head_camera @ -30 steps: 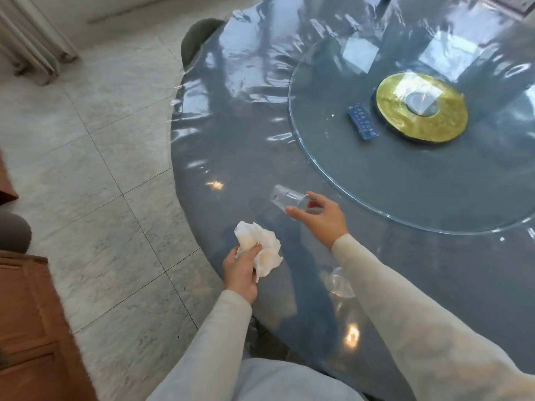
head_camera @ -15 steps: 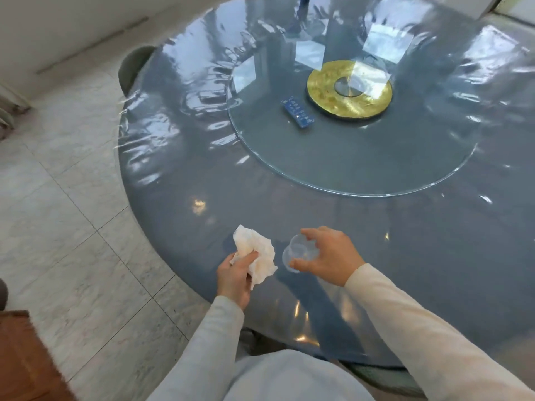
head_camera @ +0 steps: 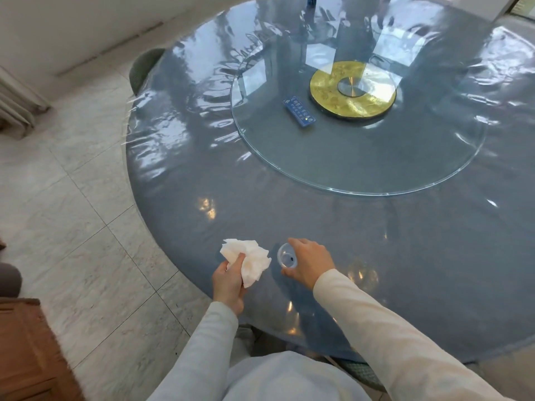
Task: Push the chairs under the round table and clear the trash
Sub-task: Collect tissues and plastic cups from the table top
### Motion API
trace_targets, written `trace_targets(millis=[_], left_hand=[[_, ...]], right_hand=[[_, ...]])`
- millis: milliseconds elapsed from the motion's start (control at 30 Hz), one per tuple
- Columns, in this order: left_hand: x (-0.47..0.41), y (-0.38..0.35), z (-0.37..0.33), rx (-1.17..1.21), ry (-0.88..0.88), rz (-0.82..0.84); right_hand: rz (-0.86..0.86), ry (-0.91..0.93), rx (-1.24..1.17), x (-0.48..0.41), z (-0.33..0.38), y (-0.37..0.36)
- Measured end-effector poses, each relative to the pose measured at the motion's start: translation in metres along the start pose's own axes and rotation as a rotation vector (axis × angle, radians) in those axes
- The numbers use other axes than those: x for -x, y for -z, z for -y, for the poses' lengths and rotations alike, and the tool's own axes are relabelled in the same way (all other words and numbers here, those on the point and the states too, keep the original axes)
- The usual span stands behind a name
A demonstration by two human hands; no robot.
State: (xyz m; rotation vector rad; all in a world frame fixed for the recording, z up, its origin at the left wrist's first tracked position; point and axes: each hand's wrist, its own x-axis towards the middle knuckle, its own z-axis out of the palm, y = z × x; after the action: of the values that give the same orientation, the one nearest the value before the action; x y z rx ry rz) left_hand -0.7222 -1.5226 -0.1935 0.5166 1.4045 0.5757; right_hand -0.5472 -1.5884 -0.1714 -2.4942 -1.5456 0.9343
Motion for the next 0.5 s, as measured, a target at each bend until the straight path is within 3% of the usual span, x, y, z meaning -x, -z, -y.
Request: trace_targets(millis=[300,500], left_hand=[[0.023,0.031,0.022,0.110,-0.016,-0.074],[0.028,0.063,0.003,0.189,-0.052,-0.060]], right_hand=[[0.036,0.071,0.070,-0.010,0.001,-0.006],[0.049,0.066,-0.065,-0.018,0.043,0.005]])
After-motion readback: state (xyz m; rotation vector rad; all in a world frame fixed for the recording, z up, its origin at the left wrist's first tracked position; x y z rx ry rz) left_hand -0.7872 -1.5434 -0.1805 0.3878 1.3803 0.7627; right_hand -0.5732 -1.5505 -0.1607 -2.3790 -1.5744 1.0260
